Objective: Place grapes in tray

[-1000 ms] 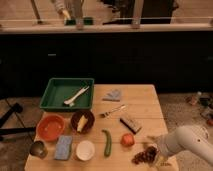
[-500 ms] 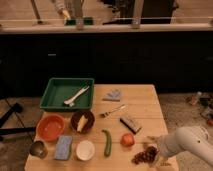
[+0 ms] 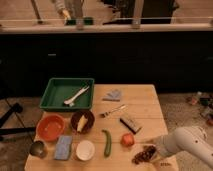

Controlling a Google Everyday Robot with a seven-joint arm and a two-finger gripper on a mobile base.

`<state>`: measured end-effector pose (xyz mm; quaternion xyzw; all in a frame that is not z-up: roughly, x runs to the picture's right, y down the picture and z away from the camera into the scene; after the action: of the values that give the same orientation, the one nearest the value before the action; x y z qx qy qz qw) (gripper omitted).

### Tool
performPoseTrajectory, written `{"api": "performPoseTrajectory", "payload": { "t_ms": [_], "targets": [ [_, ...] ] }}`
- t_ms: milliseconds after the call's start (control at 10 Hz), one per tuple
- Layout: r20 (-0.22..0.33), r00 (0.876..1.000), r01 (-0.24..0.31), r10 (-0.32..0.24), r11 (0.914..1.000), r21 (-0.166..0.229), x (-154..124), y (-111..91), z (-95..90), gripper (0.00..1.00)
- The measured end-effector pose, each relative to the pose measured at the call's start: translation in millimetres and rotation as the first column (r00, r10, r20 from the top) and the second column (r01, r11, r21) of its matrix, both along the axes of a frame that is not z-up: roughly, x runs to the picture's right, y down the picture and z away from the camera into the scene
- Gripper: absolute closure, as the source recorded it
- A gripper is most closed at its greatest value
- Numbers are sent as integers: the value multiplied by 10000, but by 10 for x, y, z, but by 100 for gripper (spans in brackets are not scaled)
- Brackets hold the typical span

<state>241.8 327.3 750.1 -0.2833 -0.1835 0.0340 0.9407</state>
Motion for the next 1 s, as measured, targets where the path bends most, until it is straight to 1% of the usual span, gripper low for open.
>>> {"api": "performPoseTrajectory", "payload": {
  "t_ms": [400,500,600,800,1000],
  "targets": [
    [116,9999,-59,59,10000,-18,32,28,-5,96],
    [91,10000,-37,36,10000,30,38,24,-29,100],
    [-16,10000,56,-56,9999,151,43,-14,-76,100],
    [-95,9997,229,-224,9981,569,-15,-216,-278,100],
    [-148,9988,474,-461,9936,1028,-86,-461,-479,100]
  ]
}}
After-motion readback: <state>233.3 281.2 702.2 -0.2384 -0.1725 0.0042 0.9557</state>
